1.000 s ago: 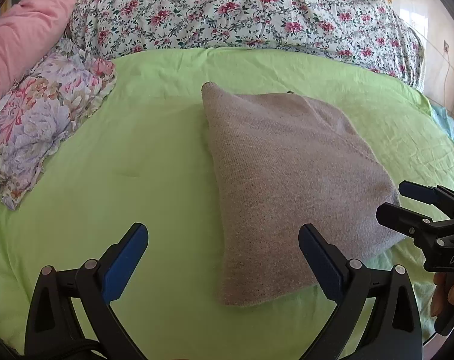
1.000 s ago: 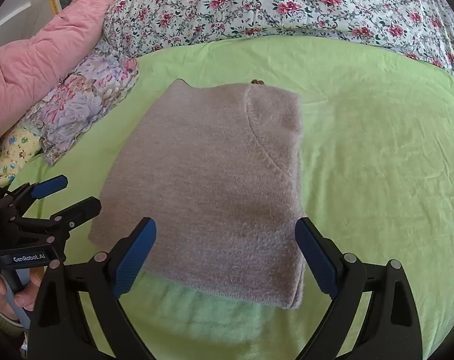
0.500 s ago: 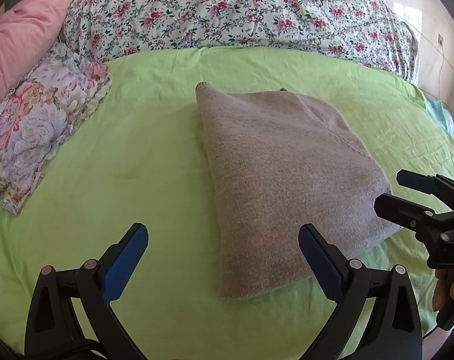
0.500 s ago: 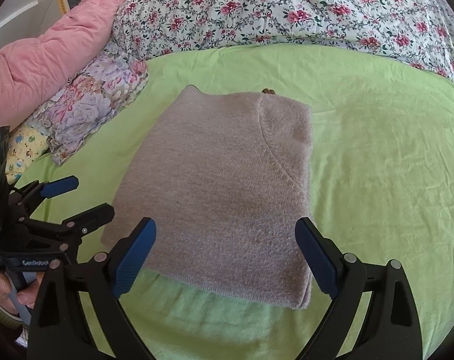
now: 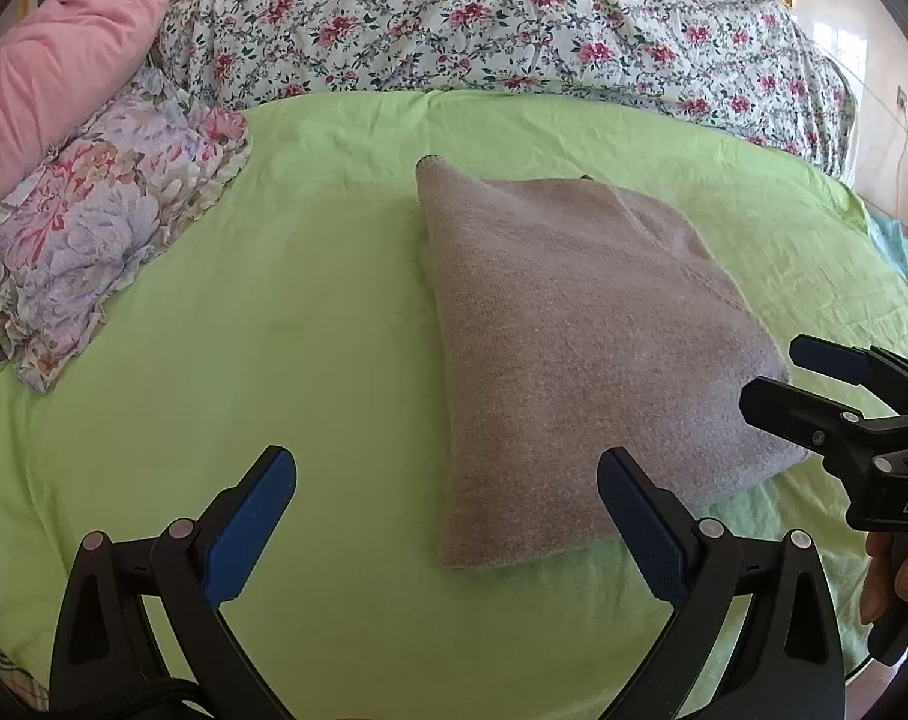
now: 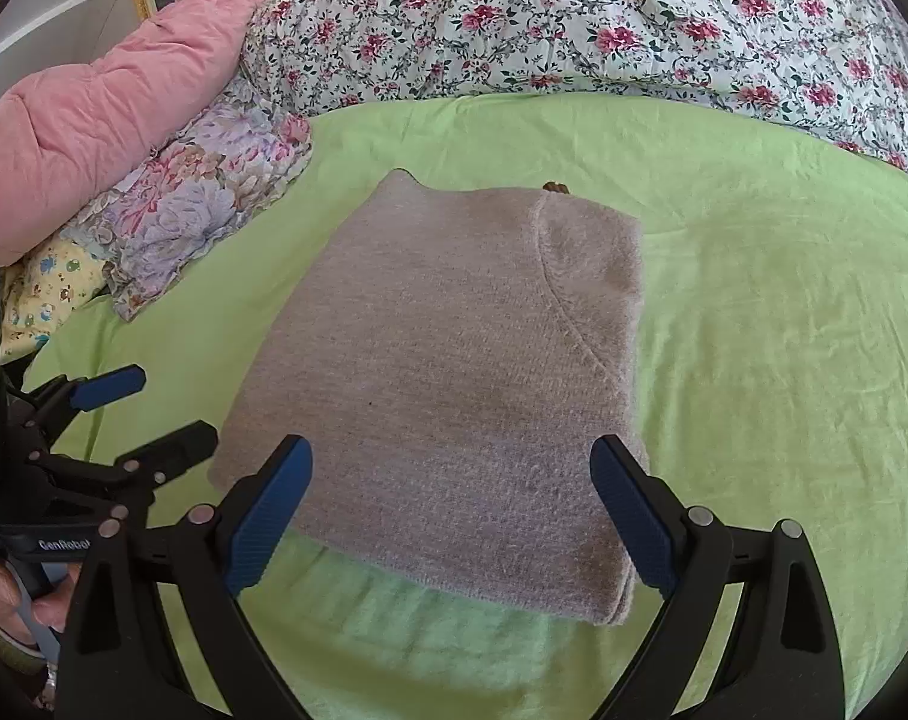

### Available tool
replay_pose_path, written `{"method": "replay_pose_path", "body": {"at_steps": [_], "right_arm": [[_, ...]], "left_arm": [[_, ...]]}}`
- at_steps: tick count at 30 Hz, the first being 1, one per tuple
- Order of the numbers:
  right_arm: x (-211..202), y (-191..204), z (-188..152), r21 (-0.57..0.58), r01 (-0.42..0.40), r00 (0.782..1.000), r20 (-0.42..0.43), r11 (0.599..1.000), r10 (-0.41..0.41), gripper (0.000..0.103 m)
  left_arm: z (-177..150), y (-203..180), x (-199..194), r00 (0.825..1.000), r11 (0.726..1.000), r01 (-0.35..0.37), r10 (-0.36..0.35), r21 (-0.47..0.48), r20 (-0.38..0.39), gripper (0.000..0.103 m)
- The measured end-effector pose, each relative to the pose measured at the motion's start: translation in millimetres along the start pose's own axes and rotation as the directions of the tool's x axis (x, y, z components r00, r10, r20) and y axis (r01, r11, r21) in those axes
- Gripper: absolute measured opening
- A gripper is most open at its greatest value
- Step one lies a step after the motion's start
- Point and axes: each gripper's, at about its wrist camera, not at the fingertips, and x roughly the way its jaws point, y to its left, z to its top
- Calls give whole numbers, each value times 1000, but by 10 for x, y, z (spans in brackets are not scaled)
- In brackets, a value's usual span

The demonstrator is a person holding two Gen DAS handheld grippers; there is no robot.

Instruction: Fold small clothes

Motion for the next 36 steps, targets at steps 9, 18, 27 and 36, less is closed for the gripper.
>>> {"method": "replay_pose_path", "body": {"at_steps": [9, 18, 27, 36], "right_arm": [[42, -30, -2, 11, 3, 1000, -1, 1000, -3, 94], [75, -49, 8, 10, 0, 1000, -6, 1000, 0, 94], [92, -63, 33, 15, 0, 1000, -6, 1000, 0, 94], [104, -66, 69, 17, -1, 1000, -6, 1000, 1, 94]], "left_arm": [[28, -29, 31, 1000, 1000, 8, -8, 16, 0, 101], [74, -21, 75, 1000, 1000, 13, -13, 16, -1, 101], [126, -43, 113, 1000, 1000, 19, -19, 18, -5, 101], [199, -46, 148, 1000, 1000, 24, -24, 12, -5, 101]]}}
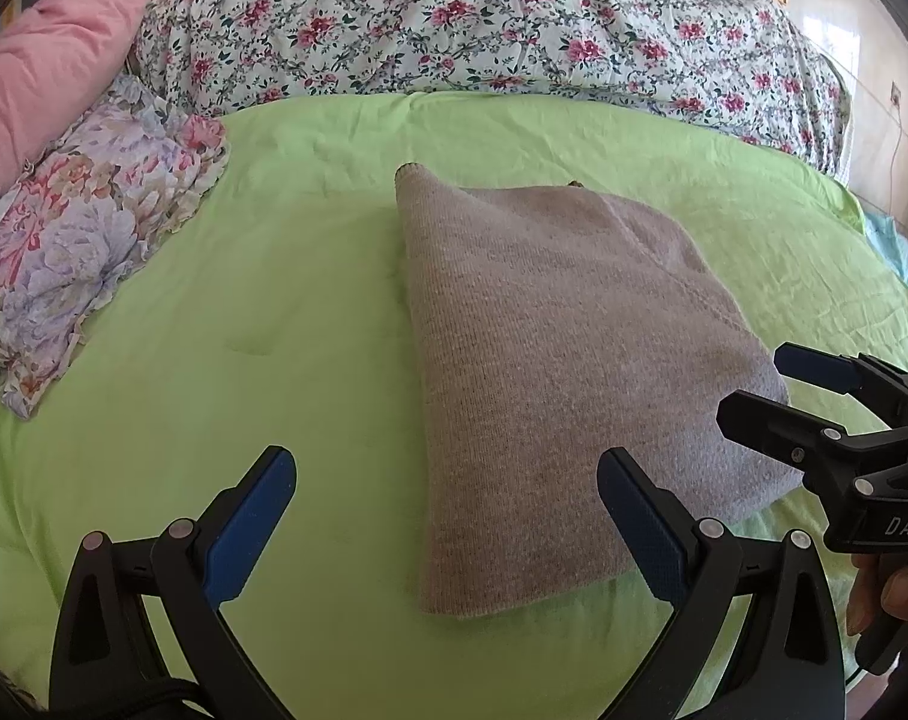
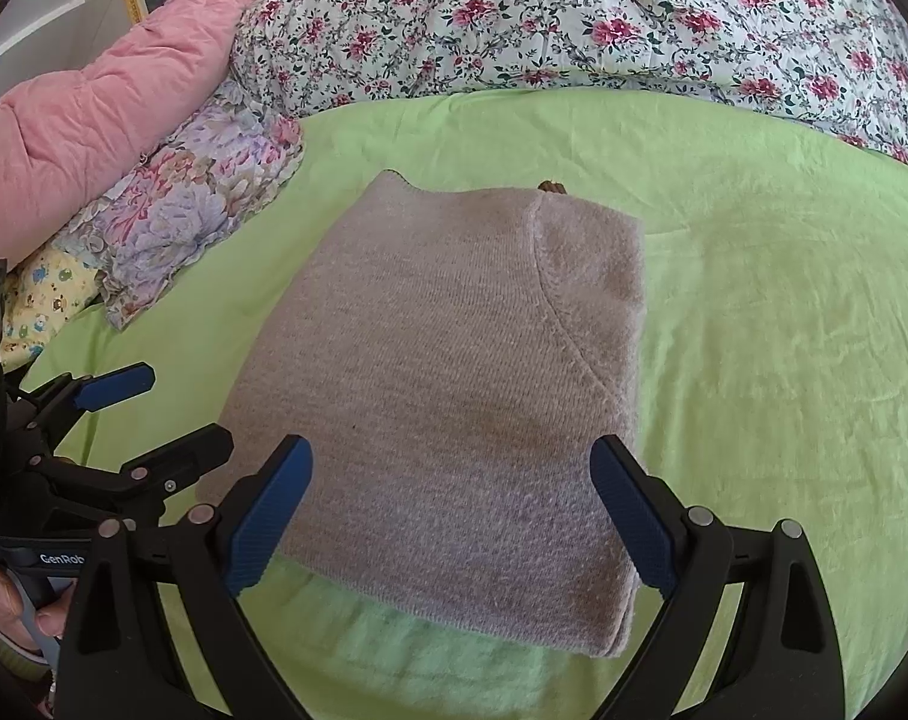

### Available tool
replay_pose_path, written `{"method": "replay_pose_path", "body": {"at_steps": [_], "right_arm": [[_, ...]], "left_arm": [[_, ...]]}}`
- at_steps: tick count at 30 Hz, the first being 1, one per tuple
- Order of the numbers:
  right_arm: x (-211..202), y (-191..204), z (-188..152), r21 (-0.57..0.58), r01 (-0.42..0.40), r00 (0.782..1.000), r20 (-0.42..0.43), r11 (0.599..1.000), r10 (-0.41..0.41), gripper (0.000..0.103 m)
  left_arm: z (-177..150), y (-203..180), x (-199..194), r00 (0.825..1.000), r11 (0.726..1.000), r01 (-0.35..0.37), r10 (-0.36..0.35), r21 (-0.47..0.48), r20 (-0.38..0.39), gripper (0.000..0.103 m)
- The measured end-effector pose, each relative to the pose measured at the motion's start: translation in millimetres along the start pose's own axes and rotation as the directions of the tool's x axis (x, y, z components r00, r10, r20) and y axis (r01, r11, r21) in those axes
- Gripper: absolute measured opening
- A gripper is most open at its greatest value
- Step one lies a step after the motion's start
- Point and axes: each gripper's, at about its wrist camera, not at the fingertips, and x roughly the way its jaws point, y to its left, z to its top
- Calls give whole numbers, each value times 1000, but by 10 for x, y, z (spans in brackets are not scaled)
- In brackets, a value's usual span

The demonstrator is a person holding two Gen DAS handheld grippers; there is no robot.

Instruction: Fold small clothes

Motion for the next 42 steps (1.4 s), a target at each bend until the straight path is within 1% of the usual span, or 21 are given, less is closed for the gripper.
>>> {"method": "replay_pose_path", "body": {"at_steps": [12, 30, 33, 42], "right_arm": [[34, -3, 94, -5, -4, 1000, 4, 1000, 4, 94], [26, -50, 114, 15, -3, 1000, 17, 1000, 3, 94], [32, -71, 130, 18, -2, 1000, 17, 1000, 2, 94], [39, -139, 174, 23, 1, 1000, 22, 1000, -1, 94]], "left_arm": [[84, -20, 30, 1000, 1000, -1, 1, -2, 3, 101], [171, -46, 65, 1000, 1000, -4, 4, -15, 9, 101], [207, -58, 87, 1000, 1000, 5, -5, -13, 7, 101], [280, -35, 167, 1000, 1000, -11, 11, -23, 2, 101]]}}
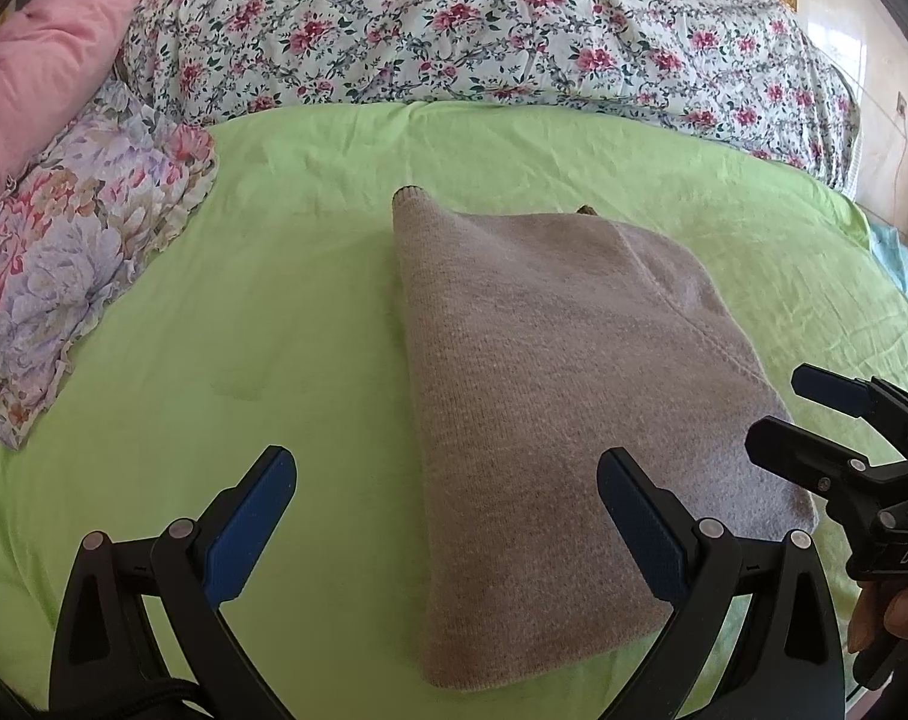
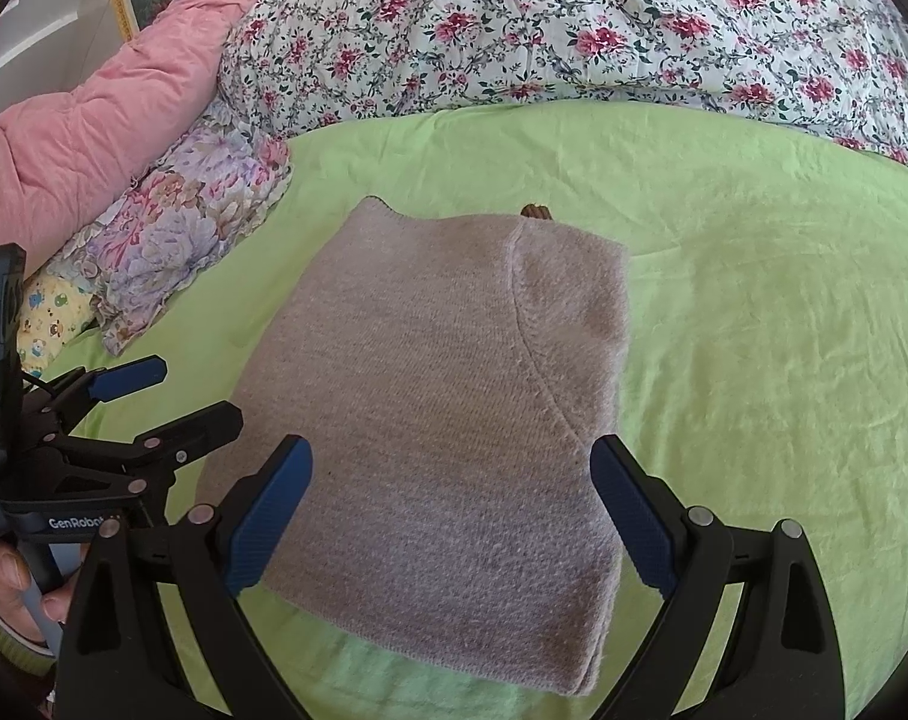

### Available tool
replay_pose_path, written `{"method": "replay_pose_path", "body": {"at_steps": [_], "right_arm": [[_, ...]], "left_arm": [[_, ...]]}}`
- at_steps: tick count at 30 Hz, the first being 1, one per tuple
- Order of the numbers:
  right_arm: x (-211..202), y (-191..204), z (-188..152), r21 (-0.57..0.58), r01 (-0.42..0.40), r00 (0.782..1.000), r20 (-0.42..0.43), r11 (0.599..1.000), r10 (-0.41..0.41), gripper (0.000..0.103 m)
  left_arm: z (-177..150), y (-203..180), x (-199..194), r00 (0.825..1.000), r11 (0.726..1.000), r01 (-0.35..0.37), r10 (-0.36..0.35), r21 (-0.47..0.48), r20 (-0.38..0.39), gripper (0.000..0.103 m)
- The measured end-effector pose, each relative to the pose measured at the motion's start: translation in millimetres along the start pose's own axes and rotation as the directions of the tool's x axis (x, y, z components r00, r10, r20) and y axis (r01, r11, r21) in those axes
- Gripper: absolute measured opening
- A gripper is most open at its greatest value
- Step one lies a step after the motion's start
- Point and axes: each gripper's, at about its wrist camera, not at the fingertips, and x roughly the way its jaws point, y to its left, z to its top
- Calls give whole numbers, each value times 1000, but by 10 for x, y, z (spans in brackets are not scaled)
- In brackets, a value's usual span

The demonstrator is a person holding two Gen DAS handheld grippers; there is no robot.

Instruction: Fold small clothes

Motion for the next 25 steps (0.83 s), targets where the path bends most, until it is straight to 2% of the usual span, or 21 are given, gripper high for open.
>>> {"method": "replay_pose_path", "body": {"at_steps": [11, 25], "right_arm": [[41, -82, 10, 21, 1, 1000, -9, 1000, -1, 94], [80, -73, -6, 21, 2, 1000, -28, 1000, -1, 94]], "left_arm": [[7, 167, -1, 1000, 998, -24, 23, -54, -15, 101], [-101, 41, -48, 999, 999, -31, 31, -31, -18, 101]]}}
